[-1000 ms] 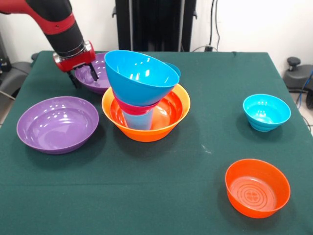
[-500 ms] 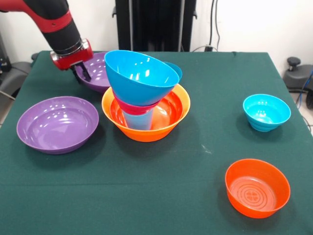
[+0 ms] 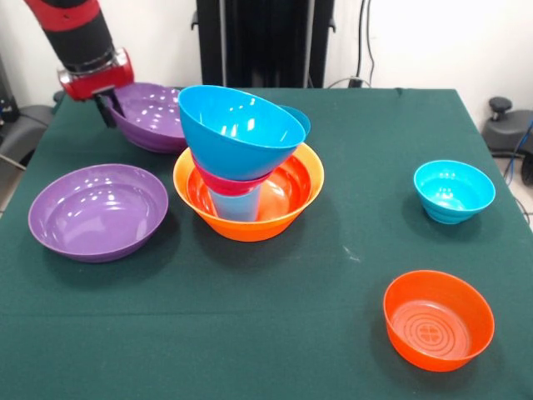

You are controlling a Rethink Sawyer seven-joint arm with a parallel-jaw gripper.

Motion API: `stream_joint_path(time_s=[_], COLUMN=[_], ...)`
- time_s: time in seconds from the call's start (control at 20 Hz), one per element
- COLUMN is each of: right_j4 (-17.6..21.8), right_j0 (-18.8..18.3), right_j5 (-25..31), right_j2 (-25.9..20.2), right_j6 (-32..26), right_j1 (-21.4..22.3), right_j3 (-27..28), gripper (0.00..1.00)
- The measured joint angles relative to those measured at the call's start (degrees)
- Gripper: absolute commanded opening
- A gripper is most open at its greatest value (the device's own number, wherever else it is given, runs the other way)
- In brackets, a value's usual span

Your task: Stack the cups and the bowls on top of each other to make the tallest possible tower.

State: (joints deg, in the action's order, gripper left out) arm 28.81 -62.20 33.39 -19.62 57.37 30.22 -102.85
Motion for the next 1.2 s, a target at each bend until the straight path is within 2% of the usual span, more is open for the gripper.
stream_joint_path(time_s=[0.55, 1.2], right_j4=[0.12, 0.94], right_j0=[-0.01, 0.72], right_j5=[5.94, 6.78], right_j2=[0.02, 0.72], right_j6=[0.00, 0.00], right_j1=[7.60, 10.71], right_j3=[-0.03, -0.06], gripper=[0.00, 0.00])
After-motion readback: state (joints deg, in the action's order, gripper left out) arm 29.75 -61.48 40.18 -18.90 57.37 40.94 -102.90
